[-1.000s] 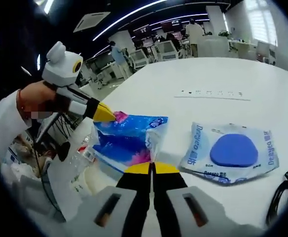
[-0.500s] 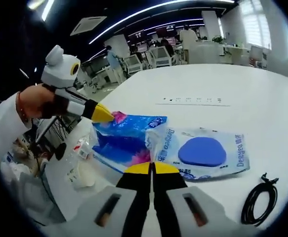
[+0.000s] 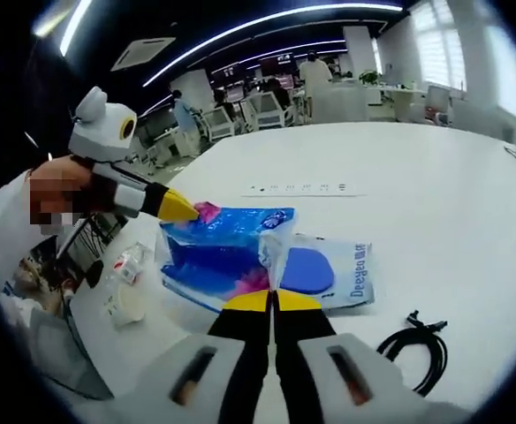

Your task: Arrange the tabletop items into an orderly group along one side of the table until the central work area is clear of visible clutter.

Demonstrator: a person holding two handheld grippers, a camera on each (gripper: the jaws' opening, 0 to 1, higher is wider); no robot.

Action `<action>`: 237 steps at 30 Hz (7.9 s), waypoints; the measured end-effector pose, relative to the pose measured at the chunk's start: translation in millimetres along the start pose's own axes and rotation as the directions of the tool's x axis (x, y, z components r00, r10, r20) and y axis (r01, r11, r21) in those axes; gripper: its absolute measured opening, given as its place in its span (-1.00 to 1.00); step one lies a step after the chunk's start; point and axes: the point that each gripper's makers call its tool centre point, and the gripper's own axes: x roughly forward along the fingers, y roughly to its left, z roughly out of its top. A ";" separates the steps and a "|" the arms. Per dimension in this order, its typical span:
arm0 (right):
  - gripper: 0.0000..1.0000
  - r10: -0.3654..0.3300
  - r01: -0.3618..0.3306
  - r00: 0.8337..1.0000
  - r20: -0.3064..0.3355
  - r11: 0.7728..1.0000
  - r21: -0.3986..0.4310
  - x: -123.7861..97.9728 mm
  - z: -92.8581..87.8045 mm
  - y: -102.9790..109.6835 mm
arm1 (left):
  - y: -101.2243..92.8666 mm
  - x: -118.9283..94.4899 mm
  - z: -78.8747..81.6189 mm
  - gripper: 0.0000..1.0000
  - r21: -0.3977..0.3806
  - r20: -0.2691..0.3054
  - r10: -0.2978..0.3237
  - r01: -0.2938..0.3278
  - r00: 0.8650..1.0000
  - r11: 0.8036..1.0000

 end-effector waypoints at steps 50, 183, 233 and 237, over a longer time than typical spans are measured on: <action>-1.00 -0.192 0.187 0.980 0.051 0.979 0.075 -59.9 14.1 -173.6 | -111.7 128.5 87.0 -1.00 0.092 -0.003 -0.127 0.127 0.992 0.988; -0.62 -0.150 0.148 0.989 0.000 0.976 0.158 -3.0 -19.5 -242.4 | -76.4 204.0 76.8 -0.24 0.146 -0.104 0.072 -0.056 0.992 0.988; 0.04 0.000 0.007 0.993 0.114 0.998 -0.055 -24.4 56.4 -132.8 | -50.1 81.4 89.1 0.11 0.051 0.078 0.089 -0.093 0.993 0.994; 0.05 0.010 -0.003 0.993 0.116 0.998 -0.068 -26.2 59.4 -123.0 | -44.0 67.2 84.4 0.12 0.042 0.089 0.097 -0.101 0.991 0.994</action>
